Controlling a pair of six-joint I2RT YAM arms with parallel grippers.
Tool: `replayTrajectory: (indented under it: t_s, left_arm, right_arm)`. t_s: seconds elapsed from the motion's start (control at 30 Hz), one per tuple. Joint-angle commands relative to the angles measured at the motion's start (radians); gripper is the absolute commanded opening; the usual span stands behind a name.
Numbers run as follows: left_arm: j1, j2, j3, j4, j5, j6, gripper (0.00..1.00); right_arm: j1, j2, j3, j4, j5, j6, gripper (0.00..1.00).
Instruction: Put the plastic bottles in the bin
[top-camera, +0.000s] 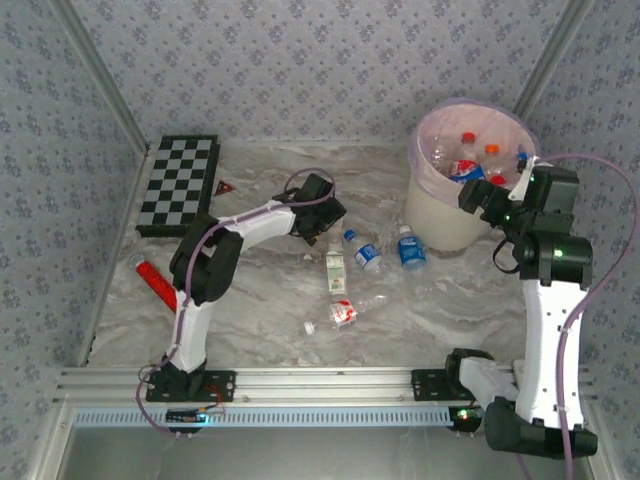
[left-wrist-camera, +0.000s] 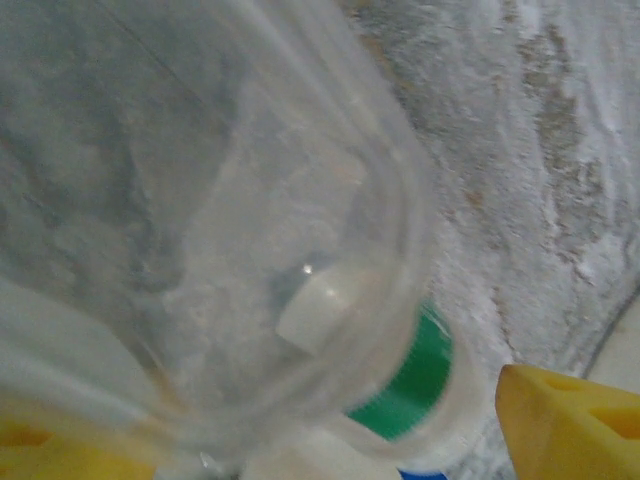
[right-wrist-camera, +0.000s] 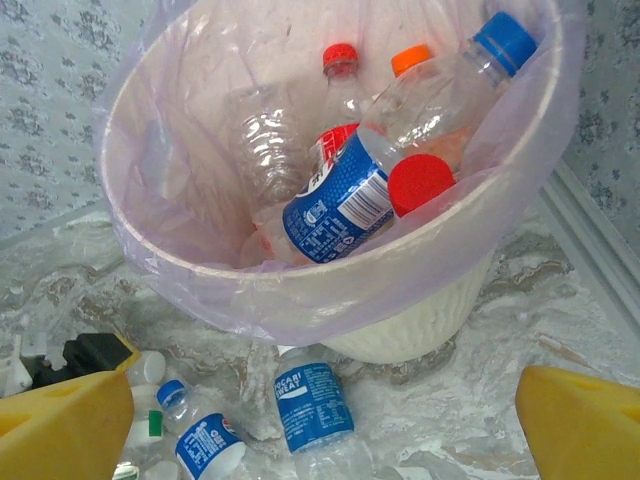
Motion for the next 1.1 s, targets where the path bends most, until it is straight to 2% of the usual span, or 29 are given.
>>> replayTrajectory:
  t_s: [0.0, 0.17, 0.4, 0.57, 0.7, 0.83, 0.93, 1.07]
  left_arm:
    - [0.02, 0.033, 0.038, 0.002, 0.019, -0.01, 0.81]
    - [0.036, 0.056, 0.032, 0.011, 0.039, -0.008, 0.75]
    - [0.053, 0.035, 0.012, -0.01, 0.013, 0.004, 0.57]
    - [0.063, -0.017, 0.011, -0.042, -0.023, 0.051, 0.4]
    - [0.068, -0.053, 0.008, -0.056, -0.04, 0.085, 0.33]
    - [0.077, -0.099, -0.004, -0.066, -0.034, 0.125, 0.3]
    - [0.092, -0.166, -0.033, -0.074, -0.044, 0.191, 0.28]
    - [0.111, -0.308, -0.138, -0.006, -0.035, 0.354, 0.22]
  right_arm:
    - [-0.012, -0.006, -0.01, -0.015, 0.0, 0.017, 1.0]
    - [-0.016, -0.002, -0.025, 0.021, -0.013, 0.037, 1.0]
    - [-0.022, 0.016, -0.021, 0.035, -0.028, 0.034, 1.0]
    - [-0.029, 0.019, -0.023, 0.044, -0.035, 0.028, 1.0]
    - [-0.031, 0.039, 0.001, 0.071, -0.056, 0.033, 1.0]
    - [-0.029, 0.056, 0.032, 0.083, -0.09, 0.059, 1.0]
    - [-0.028, 0.061, 0.05, 0.099, -0.142, 0.079, 1.0]
    - [0.009, 0.063, 0.056, 0.196, -0.299, 0.131, 0.95]
